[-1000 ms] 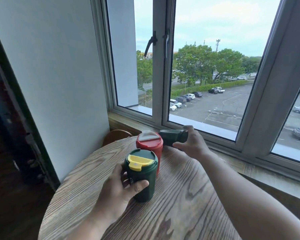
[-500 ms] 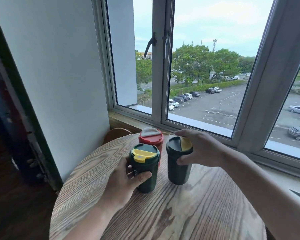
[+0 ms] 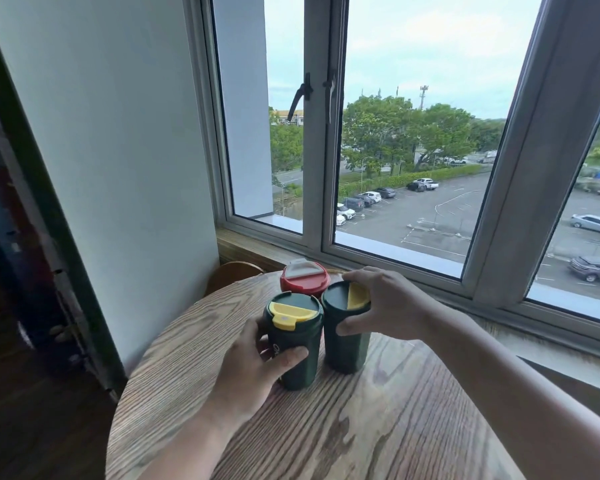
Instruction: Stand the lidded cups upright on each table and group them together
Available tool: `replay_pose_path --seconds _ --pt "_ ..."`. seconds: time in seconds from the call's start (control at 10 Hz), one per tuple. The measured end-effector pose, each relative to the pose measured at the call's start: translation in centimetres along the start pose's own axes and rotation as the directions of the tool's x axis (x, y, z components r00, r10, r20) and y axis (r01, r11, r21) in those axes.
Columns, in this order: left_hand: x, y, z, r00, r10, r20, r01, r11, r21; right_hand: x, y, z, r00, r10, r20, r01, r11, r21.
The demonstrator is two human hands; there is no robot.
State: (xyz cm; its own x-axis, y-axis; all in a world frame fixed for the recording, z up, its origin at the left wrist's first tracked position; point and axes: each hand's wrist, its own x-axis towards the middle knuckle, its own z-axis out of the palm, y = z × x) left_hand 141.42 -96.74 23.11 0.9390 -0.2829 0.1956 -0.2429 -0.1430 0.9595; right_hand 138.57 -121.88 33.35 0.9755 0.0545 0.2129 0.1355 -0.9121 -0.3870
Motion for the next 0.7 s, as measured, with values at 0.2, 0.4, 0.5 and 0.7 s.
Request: replay_pose_path --seconds 0.2,0.4,0.5,0.7 --pt "-0.2 0.1 0.2 1.0 0.006 0.007 -0.006 1.0 -0.008 0.0 0.5 0.0 0.999 0.023 0.045 -0.023 1.0 -0.001" --pt "-0.7 1.2 -0.2 0.999 0.0 0.038 0.0 1.0 -0.013 -0.8 0.5 -0.5 0.999 0.025 0.033 -0.025 1.0 0.001" --pt "-0.8 1.9 -0.4 0.998 -0.014 0.055 0.016 0.999 -0.038 -1.9 0.4 -1.2 0.999 0.04 -0.002 -0.04 0.998 0.039" --pt "-3.6 3.8 -1.1 0.999 0.004 0.053 -0.003 1.0 -0.02 -8.3 0.7 -2.1 0.993 0.0 -0.122 0.011 0.995 0.096"
